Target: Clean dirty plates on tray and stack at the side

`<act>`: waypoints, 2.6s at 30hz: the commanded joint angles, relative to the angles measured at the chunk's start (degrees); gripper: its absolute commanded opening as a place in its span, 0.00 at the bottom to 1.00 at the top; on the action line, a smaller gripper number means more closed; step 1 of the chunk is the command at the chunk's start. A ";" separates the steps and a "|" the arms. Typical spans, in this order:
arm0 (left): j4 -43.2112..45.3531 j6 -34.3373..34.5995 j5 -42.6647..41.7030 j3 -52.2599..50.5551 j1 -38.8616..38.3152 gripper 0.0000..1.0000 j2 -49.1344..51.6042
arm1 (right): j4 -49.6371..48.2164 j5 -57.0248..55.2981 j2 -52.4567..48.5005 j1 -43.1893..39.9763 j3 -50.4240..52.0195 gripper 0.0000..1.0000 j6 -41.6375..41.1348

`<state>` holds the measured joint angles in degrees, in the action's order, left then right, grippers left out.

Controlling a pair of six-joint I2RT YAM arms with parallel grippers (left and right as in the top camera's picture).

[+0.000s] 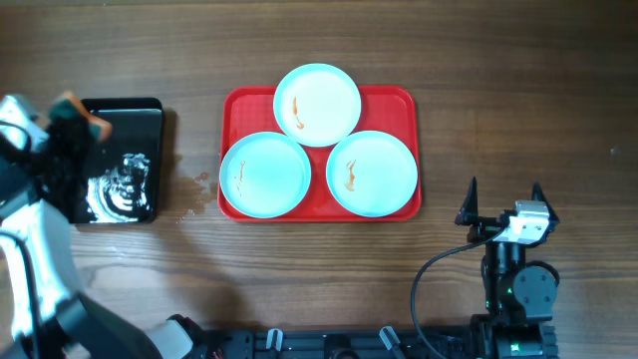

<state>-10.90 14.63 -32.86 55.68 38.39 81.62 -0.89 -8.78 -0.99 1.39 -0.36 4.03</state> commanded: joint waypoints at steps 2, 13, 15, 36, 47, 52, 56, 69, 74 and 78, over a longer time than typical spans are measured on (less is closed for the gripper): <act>-0.83 -0.96 -2.40 1.31 0.94 0.04 -2.05 | -0.20 0.87 0.57 -0.33 0.07 1.00 0.44; -4.50 -7.65 -11.87 0.39 1.11 0.04 9.07 | -0.20 0.87 0.57 -0.33 0.07 1.00 0.44; -4.59 -8.50 -14.27 0.39 1.11 0.04 9.09 | -0.20 0.87 0.57 -0.33 0.07 1.00 0.44; -3.89 -14.40 -16.22 0.59 5.77 0.04 4.07 | -0.20 0.87 0.57 -0.33 0.07 1.00 0.44; -6.05 -12.50 -6.75 0.57 5.42 0.04 1.73 | -0.20 0.87 0.57 -0.33 0.07 1.00 0.46; -13.86 -12.07 15.67 0.55 3.74 0.04 5.57 | -0.20 0.87 0.57 -0.33 0.07 1.00 0.44; -13.33 -8.76 14.60 1.09 3.08 0.04 4.39 | -0.20 0.87 0.57 -0.33 0.07 1.00 0.48; -9.29 7.67 0.42 6.10 0.44 0.04 -9.27 | -0.20 0.87 0.57 -0.33 0.07 1.00 0.46; -12.68 12.94 -5.77 6.10 -6.05 0.04 -9.35 | -0.20 0.87 0.57 -0.33 0.07 1.00 0.46; -18.08 12.59 -5.73 6.05 -13.86 0.04 -9.22 | -0.20 0.87 0.57 -0.33 0.07 1.00 0.46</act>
<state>-26.13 24.67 -35.18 61.49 30.52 72.31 -0.86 -8.78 -0.99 1.39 -0.36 4.05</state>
